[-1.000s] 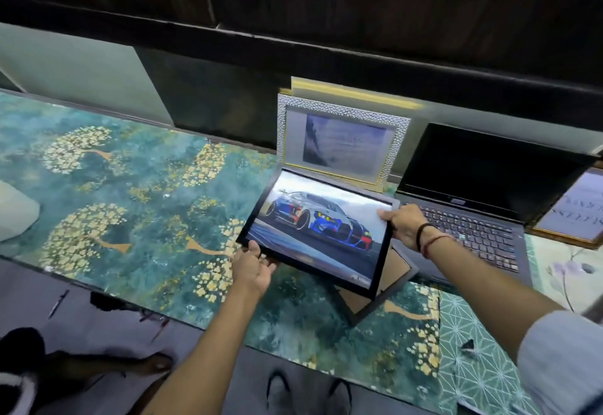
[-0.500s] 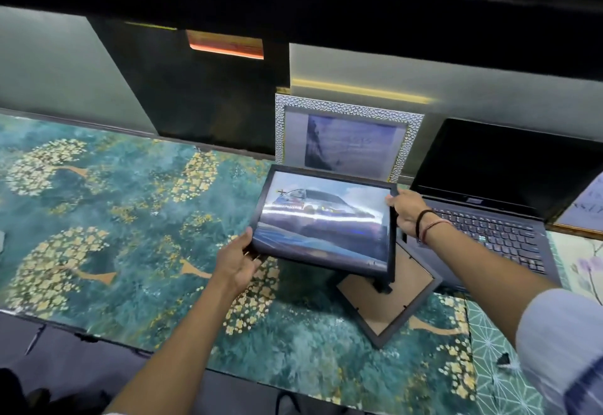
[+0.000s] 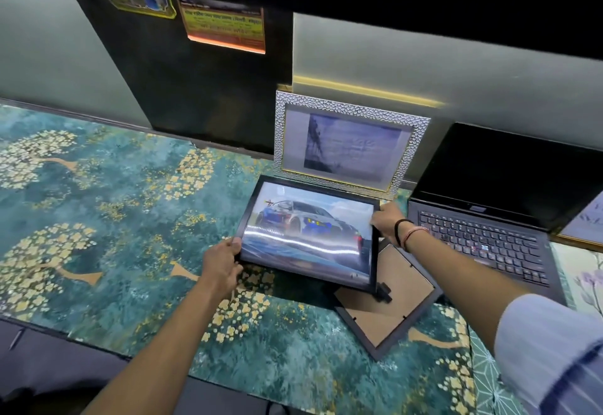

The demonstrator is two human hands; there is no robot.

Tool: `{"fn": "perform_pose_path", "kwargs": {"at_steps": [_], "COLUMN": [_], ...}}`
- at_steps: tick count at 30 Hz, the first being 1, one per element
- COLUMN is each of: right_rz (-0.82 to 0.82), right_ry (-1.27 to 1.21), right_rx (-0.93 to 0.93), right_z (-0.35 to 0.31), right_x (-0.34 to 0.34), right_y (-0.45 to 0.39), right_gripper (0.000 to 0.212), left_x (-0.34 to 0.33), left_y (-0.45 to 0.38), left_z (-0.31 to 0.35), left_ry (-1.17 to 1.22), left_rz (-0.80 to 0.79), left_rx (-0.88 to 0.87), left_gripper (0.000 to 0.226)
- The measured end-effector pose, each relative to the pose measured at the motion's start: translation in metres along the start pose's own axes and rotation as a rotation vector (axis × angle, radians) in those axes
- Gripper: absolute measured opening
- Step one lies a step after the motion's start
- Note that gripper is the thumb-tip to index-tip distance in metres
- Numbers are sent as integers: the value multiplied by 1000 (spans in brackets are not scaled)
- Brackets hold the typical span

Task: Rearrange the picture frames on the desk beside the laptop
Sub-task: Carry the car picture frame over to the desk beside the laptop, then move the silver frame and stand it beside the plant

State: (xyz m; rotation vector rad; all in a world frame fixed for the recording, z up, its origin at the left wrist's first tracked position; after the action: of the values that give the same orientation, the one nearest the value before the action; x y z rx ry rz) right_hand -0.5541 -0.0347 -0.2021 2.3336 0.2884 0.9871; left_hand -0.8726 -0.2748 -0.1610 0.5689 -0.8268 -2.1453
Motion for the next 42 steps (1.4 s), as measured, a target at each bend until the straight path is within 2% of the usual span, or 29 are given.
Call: {"fn": "perform_pose_path", "kwargs": {"at_steps": [2,5,9,14,19,21,24,26,28,31,33,35,37,40,42], "right_rz": [11,51,56,94,58,72,241,357,413,365,318,278,224,107,86], "right_ry": [49,135,224,324,368,360,298,190,70,-37,-108,-184,-246,-272,-321], "right_rx": [-1,27,42,95,86,80,95,126,139,151,152,167,166,144,123], "right_z": [-12,-29,-25,-31,-35,-36,-46,-55,-62,-73,-78,-81,-83,-86,-86], "right_x": [-2,0,-3,0,5,11,31,50,66,83,89,93,93,94,96], "right_y": [27,67,74,77,78,77,77,78,77,74,66,57,50,46,44], "right_gripper": [14,34,36,32,23,19,23,15,19,54,68,75,77,83,88], "left_x": [10,29,37,31,23,23,17,1,-24,-71,-106,-137,-158,-173,-178], "left_y": [0,-4,4,7,4,2,2,5,7,4,2,-4,-12,-19,-28], "left_z": [4,7,6,5,4,5,11,22,36,59,79,98,112,126,128], "left_ry": [-141,-439,-792,-1014,-1165,-1184,-1223,-1214,-1127,-900,-759,-644,-589,-575,-582], "left_rz": [69,130,199,197,202,189,191,204,203,81,-47,-115,-149,-214,-250], "left_rx": [-55,-142,-287,-408,-380,-338,-277,-303,-365,-415,-404,-388,-388,-361,-340], "left_gripper": [16,15,26,44,46,41,35,28,14,41,64,75,77,82,88]}}
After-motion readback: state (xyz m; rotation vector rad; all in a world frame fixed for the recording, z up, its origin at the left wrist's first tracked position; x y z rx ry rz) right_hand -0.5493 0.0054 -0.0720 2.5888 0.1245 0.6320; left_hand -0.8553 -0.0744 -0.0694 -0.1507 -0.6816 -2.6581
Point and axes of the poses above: each hand's wrist, its own y-axis away from the middle knuckle, its own x-axis out of the back of the hand, z = x × y, the point moved 2 cm from there along -y, towards the middle knuckle, and after that the axes turned 3 degrees about y, right-handed, at the moved point
